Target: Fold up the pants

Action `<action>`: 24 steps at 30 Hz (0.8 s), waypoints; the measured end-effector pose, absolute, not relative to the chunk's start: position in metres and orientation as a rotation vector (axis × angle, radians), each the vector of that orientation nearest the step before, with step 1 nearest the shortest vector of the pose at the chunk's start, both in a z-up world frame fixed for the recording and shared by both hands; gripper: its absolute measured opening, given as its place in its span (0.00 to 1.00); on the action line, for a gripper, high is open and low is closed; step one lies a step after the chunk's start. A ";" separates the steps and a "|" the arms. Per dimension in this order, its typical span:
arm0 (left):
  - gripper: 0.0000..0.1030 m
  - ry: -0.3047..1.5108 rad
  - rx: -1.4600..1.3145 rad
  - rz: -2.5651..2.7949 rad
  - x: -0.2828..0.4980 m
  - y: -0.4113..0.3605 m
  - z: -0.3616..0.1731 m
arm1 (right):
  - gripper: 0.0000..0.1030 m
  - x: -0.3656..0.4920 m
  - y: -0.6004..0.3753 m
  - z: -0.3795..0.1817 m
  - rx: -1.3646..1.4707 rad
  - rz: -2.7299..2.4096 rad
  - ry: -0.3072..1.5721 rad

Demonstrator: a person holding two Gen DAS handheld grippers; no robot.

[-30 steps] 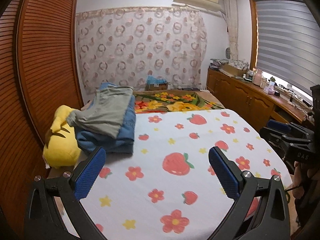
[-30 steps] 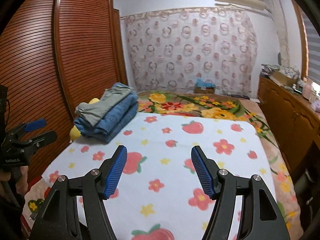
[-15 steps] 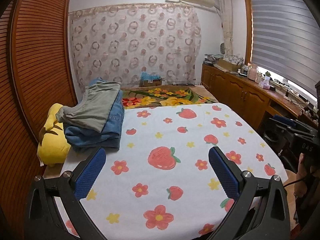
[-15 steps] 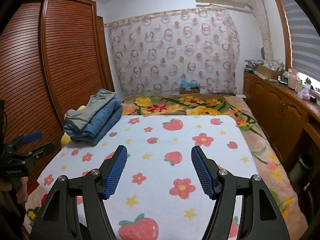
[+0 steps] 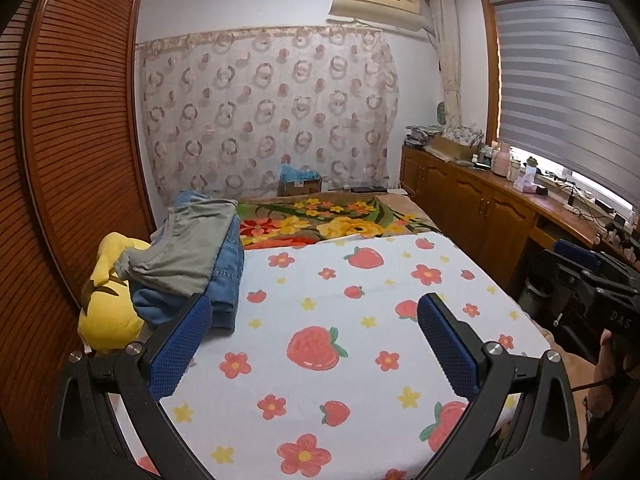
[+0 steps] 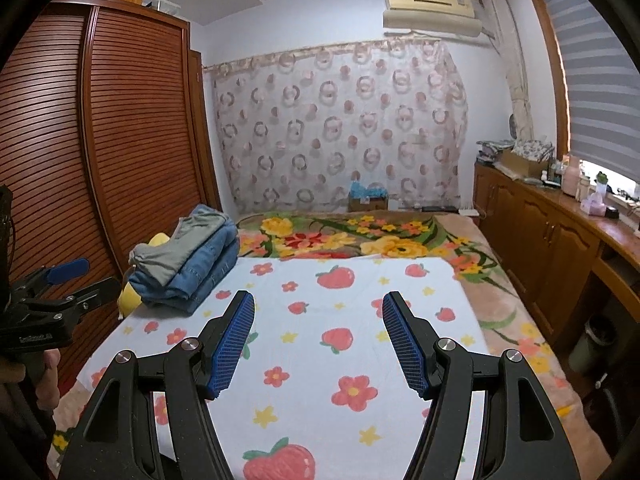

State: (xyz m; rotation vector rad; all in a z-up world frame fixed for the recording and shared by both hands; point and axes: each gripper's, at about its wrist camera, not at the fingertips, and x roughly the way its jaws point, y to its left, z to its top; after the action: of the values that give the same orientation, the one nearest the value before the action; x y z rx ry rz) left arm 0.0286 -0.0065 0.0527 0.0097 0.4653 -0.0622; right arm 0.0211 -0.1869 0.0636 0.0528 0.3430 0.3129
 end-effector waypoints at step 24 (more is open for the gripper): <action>1.00 0.458 -0.003 -0.056 0.024 -0.001 0.053 | 0.67 0.016 -0.191 0.056 0.039 0.311 0.338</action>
State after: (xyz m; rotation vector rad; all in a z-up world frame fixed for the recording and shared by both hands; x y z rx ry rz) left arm 0.0239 -0.0006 0.0534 -0.0028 0.4583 -0.0562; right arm 0.0159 -0.1914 0.0565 0.0393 0.3378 0.3108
